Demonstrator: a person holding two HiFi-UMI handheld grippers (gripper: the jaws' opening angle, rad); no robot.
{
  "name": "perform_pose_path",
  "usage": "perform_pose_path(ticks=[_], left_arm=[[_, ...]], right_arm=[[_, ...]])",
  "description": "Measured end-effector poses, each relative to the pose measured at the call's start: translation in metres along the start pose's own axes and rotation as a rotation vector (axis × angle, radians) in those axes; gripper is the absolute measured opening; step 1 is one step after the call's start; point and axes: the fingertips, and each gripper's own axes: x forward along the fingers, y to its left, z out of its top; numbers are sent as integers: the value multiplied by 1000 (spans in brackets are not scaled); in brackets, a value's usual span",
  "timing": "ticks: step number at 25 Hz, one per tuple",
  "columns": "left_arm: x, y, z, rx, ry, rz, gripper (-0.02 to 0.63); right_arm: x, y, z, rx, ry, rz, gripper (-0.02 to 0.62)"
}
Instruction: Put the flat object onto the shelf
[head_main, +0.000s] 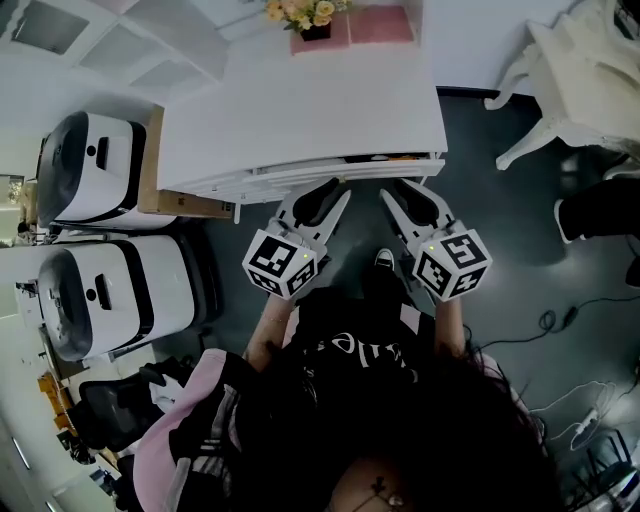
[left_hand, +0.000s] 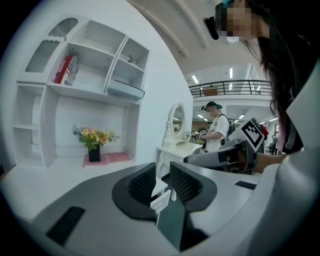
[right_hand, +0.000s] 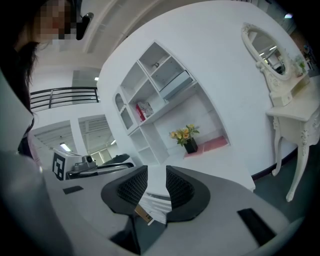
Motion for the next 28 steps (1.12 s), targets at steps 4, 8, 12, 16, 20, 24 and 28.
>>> perform_pose_path(ticks=[4, 8, 12, 16, 20, 24, 28], left_arm=[[-39, 13, -9, -4, -3, 35, 98], [-90, 26, -22, -26, -14, 75, 98], [-154, 33, -38, -35, -12, 92, 98], [-219, 34, -58, -55, -12, 110, 98], [-279, 34, -77, -63, -17, 122, 98], [-326, 31, -98, -86, -23, 115, 98], [-356, 24, -108, -98, -45, 100, 98]], right_arm=[[16, 32, -13, -44, 19, 25, 141], [29, 80, -28, -87, 23, 56, 140], [38, 143, -54, -130, 44, 94, 117], [42, 205, -86, -140, 69, 123, 110], [43, 261, -120, -151, 87, 138, 109], [36, 305, -149, -151, 93, 137, 103], [26, 333, -168, -179, 108, 124, 97]])
